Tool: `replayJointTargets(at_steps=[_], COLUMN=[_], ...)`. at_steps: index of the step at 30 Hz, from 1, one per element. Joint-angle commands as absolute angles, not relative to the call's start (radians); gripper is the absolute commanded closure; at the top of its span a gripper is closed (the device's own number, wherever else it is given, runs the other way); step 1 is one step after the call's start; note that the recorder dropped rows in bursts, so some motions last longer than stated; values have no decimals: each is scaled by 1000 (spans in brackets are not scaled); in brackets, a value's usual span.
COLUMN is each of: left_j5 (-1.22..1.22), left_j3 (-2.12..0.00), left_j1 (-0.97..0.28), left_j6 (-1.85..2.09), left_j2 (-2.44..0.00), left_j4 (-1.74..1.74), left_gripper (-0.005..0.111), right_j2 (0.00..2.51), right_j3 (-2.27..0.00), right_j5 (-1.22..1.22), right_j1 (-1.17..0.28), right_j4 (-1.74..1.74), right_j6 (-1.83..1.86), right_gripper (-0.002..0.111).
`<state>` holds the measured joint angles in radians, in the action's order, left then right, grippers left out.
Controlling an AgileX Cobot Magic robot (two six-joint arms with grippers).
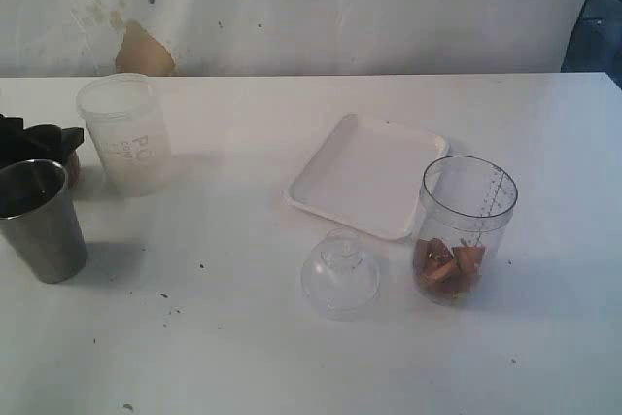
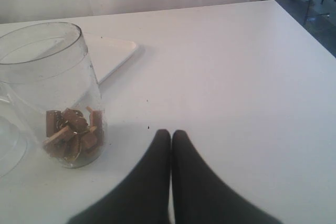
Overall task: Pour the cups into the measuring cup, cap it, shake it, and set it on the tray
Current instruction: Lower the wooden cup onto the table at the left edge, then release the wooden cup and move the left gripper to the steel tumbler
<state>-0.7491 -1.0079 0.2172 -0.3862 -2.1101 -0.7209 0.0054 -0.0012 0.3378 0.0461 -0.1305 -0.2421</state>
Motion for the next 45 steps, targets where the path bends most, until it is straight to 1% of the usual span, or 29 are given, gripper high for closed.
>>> replayJointTargets(at_steps=[1,10,16,19,25,32,34,37,38,45], left_j5=[-767,-746,-685,-650,-657,-660,-658,-658,-658,-660], left_j3=[-1013,-1013,-994,-968,-886,-780,-738,-663,-640,-448], left_j1=[213,213,213,213,213,213,213,213,213,213], left_j6=[-391,-456,-495,-526,-563,-717,-743,-761,-762,-803], left_j2=[-2064,-1931,-1807,-1744,-1611,-1455,-1399,-1316,-1289,-1165], left_j4=[-710,-710,-712,-714,-725,-849,-854,-868,-868,-913], left_gripper=[21,21,21,21,21,21,24,34,36,36], right_j2=[0,0,0,0,0,0,0,0,0,0], right_j3=[0,0,0,0,0,0,0,0,0,0], right_j5=[336,336,336,336,336,336,336,336,336,336], right_j1=[41,41,41,41,41,41,41,41,41,41], right_j4=[-130,-130,-130,-130,-130,-130,-130,-130,-130,-130], right_j6=[-243,-243,-243,-243,-243,-243,-243,-243,-243,-243], right_gripper=[108,108,108,108,108,108,108,108,108,108])
